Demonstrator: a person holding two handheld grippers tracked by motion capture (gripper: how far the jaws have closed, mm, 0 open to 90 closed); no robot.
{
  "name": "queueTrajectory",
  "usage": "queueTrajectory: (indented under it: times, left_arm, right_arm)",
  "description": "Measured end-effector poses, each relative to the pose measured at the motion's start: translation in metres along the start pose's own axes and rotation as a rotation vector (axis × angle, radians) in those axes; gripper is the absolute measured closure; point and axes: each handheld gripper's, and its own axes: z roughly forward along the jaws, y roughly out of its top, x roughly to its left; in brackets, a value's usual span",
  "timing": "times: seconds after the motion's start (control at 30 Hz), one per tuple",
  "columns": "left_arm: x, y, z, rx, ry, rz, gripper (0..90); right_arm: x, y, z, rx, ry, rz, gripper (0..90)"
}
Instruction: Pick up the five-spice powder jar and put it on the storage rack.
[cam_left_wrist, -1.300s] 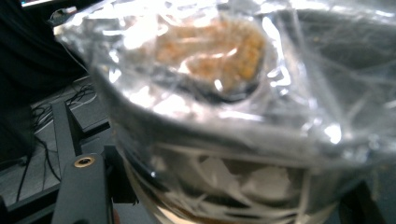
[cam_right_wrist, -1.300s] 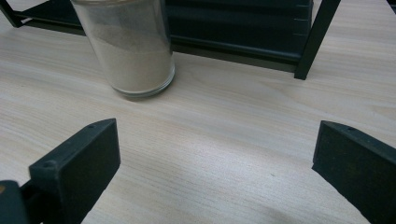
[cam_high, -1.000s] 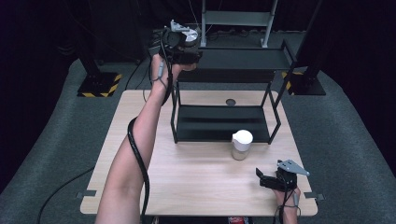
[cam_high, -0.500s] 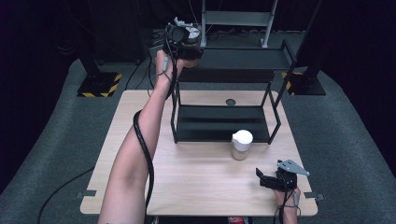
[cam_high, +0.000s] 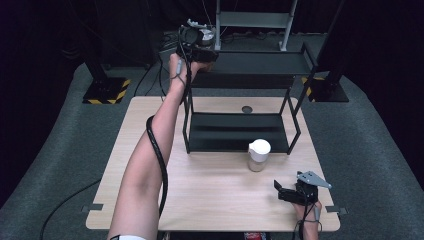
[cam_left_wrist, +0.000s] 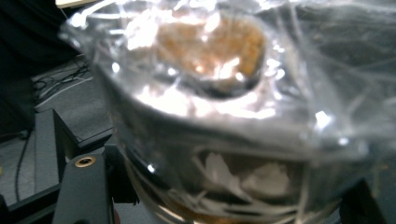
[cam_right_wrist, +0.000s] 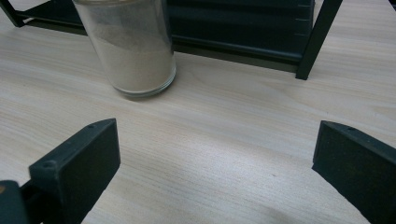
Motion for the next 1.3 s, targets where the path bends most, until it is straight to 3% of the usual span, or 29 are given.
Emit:
queueTrajectory:
  times: [0.1,0.83,0.97,1.03,1.1,1.17,1.3]
  left_arm:
    - [0.005,-0.004,0.001,-0.015,-0.014,-0.033,30.4]
    - [0.003,0.000,0.000,0.007,0.001,-0.030,30.2]
    - [0.000,0.004,-0.002,0.021,0.019,-0.019,28.8]
    - [0.001,0.008,-0.003,0.040,0.014,-0.016,26.0]
    - [-0.002,0.014,-0.005,0.076,0.035,-0.015,22.7]
    - [0.005,0.018,-0.007,0.105,0.002,-0.024,15.9]
    - [0.008,0.021,-0.015,0.133,-0.010,-0.013,6.6]
  right_arm:
    - [0.000,0.000,0.000,-0.001,-0.001,-0.002,0.0]
    - [0.000,-0.001,0.000,-0.003,0.000,-0.001,0.0]
    - [0.000,-0.001,0.000,-0.004,0.001,0.000,0.0]
    - [0.000,-0.001,-0.001,-0.006,0.001,0.003,0.0]
    - [0.000,-0.001,-0.001,-0.006,0.001,0.004,0.0]
    - [0.000,-0.001,0.000,-0.004,0.001,0.001,0.0]
    - [0.000,-0.001,0.000,-0.003,-0.001,-0.002,0.0]
